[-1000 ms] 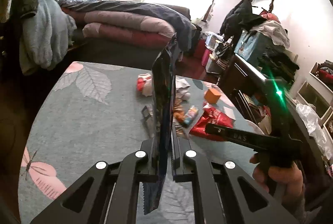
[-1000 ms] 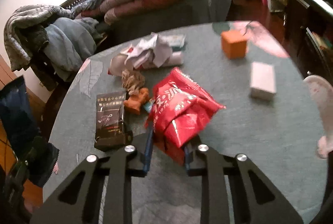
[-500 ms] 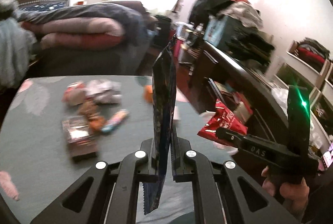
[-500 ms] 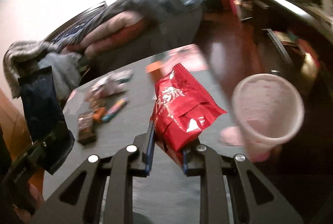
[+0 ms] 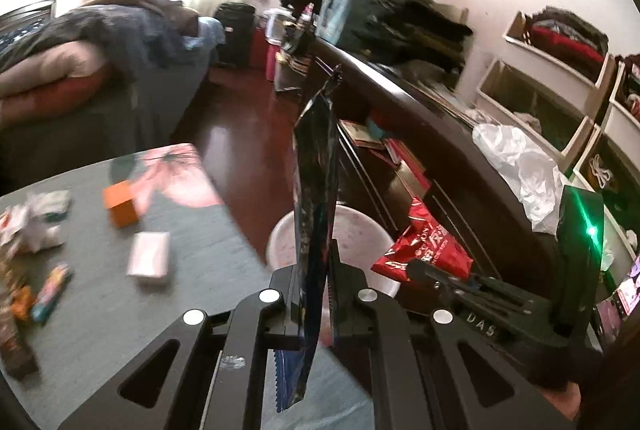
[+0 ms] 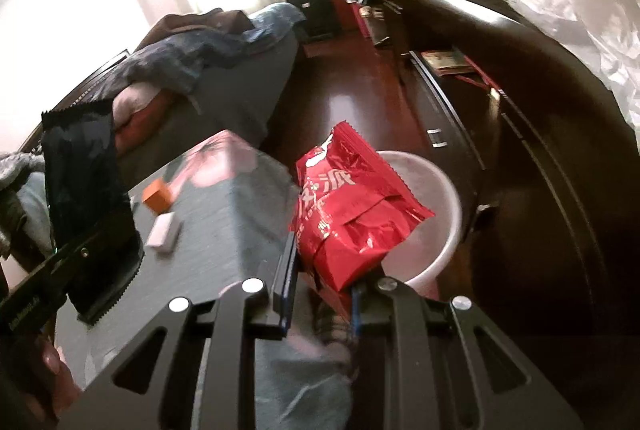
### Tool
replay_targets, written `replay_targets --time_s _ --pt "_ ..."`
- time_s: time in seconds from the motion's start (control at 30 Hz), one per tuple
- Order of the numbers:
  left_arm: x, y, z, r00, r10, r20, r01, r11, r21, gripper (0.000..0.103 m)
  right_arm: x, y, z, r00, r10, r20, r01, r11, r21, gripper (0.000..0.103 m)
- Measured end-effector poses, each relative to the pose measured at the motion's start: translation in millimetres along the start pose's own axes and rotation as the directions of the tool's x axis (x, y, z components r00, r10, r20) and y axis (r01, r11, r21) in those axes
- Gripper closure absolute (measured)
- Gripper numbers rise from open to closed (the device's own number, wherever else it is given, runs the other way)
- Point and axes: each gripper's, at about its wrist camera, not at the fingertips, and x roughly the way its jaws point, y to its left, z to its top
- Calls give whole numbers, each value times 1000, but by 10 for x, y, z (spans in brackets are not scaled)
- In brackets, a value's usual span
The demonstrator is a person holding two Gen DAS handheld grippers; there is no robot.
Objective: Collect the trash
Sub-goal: 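Carry both bags over the pink wastebasket and open both tools to drop them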
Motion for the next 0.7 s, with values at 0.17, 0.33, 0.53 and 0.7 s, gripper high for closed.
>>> replay_targets --time_s 0.17,0.33,0.53,0.7 --pt "422 -135 98 998 -30 -48 30 999 10 95 189 -240 66 1000 -14 -11 14 1000 19 81" --pt "914 -192 179 992 -53 -116 53 999 -3 94 478 -391 106 999 -42 -34 43 999 25 80" --pt "1398 -162 220 981 -63 -184 61 998 -18 91 845 -560 143 996 -63 -63 66 997 45 78" --pt "1498 -140 271 985 -62 -162 57 998 -35 36 1018 -661 157 996 -70 -62 74 996 54 68"
